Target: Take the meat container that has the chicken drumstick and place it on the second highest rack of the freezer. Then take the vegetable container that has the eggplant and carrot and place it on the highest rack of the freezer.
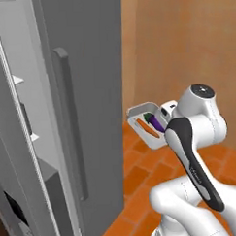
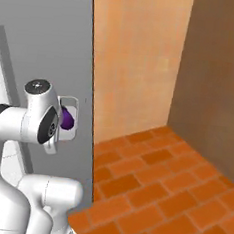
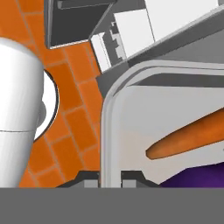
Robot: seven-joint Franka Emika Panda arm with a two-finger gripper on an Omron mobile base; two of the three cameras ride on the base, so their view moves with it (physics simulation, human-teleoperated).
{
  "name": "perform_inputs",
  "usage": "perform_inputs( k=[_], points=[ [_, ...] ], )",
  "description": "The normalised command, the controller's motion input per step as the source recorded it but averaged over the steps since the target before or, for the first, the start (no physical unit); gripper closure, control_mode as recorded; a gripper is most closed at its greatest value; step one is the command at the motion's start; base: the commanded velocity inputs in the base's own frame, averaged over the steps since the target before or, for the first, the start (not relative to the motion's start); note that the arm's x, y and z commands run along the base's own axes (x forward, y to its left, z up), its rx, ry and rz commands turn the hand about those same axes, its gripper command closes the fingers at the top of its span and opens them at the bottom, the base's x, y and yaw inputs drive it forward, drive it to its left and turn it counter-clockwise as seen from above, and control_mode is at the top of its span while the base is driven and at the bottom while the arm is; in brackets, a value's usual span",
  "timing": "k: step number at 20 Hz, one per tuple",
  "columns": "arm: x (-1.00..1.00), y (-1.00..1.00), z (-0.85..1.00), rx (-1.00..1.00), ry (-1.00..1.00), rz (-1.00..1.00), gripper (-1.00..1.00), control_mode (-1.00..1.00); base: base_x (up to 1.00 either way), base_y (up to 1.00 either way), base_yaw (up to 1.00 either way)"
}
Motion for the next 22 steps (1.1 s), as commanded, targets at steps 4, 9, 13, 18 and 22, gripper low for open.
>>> perform_inputs(
  k=[4, 9, 13, 18, 22],
  points=[
    [0.0, 0.0, 0.0, 0.0, 0.0, 0.0, 1.0, 1.0, 0.01, -0.12, 0.72],
    [0.0, 0.0, 0.0, 0.0, 0.0, 0.0, 1.0, 1.0, 0.13, -0.14, 0.68],
    [0.0, 0.0, 0.0, 0.0, 0.0, 0.0, 1.0, 1.0, 0.08, -0.27, 0.66],
    [0.0, 0.0, 0.0, 0.0, 0.0, 0.0, 1.0, 1.0, 0.18, -0.37, 0.56],
    [0.0, 0.0, 0.0, 0.0, 0.0, 0.0, 1.0, 1.0, 0.21, -0.42, 0.21]
  ],
)
